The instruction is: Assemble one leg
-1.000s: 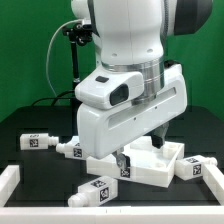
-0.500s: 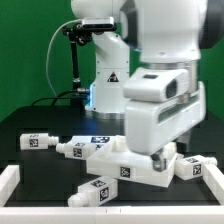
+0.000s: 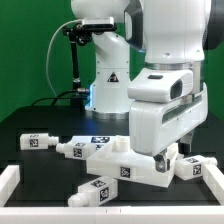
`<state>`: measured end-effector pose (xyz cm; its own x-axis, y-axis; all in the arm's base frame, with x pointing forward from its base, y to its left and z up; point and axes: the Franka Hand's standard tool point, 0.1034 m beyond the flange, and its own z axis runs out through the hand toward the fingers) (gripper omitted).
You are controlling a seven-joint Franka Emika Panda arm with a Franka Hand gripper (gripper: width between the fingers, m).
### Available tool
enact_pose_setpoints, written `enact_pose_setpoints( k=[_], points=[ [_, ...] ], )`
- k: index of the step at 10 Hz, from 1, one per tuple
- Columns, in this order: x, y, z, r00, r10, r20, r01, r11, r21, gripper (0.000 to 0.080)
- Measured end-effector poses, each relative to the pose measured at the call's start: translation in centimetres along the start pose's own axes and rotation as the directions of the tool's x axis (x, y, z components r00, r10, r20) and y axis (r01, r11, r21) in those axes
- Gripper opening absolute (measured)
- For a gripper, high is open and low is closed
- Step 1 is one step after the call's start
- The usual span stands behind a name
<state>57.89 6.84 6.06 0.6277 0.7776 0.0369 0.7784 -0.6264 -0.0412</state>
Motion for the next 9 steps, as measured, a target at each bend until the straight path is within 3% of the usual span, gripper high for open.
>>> enact_pose_setpoints(
  k=[4,9],
  points=[
    [1.7,-5.2,-0.3,0.995,-0.095,0.006,0.095,0.995,-0.001,0.0650],
    [1.6,-5.3,-0.1,0.995,-0.096,0.004,0.096,0.995,-0.001,0.0650]
  ],
)
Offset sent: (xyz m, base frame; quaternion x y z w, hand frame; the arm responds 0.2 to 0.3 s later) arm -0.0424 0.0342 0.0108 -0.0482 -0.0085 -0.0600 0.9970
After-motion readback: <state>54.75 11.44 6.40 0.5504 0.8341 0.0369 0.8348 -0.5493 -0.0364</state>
